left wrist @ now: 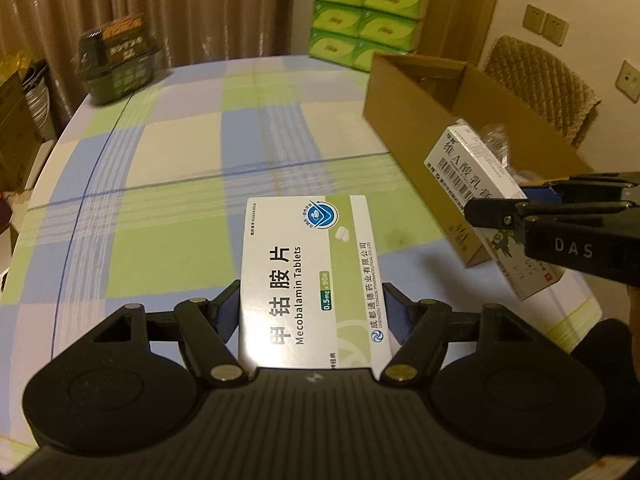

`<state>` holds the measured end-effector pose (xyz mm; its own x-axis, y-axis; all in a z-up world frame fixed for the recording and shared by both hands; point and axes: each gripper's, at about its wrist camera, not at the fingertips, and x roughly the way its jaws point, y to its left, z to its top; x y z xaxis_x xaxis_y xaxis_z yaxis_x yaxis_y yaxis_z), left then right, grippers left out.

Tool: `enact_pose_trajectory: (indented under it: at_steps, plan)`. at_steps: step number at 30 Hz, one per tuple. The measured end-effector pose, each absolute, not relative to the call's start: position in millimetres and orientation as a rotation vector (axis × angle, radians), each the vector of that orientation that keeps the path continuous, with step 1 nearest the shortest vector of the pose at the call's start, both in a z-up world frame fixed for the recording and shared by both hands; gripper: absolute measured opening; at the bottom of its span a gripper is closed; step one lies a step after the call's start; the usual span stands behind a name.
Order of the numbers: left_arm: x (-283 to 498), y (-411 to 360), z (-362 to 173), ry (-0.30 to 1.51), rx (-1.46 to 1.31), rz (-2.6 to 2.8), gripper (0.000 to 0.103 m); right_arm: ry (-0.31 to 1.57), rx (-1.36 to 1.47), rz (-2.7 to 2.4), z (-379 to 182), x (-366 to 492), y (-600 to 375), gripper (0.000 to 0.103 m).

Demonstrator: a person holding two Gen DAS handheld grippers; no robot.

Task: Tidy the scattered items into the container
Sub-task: 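Carry both medicine boxes over the cardboard box with both tools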

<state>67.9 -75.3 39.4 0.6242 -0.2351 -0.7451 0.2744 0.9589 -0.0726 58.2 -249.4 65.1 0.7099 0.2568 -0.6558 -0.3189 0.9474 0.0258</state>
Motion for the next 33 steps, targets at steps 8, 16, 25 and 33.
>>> enact_pose_trajectory:
  at_steps: [8,16,25,33]
  plan:
    - [74.1,-116.7,60.3,0.794,0.065,-0.372,0.067,0.661,-0.075,0.249,89.7,53.7,-282.6,0.023]
    - [83.2,-159.9,79.2,0.746,0.091,-0.443,0.067,0.636,-0.062,0.189,101.0,56.9,-313.5,0.023]
    - [93.7,-198.0,89.5,0.728,0.114,-0.500,0.067,0.619,-0.043,0.152,108.7,65.5,-342.2,0.023]
    - [107.7,-221.9,92.9,0.722,0.115,-0.532,0.067,0.609,-0.041,0.112,114.3,78.8,-368.2,0.023]
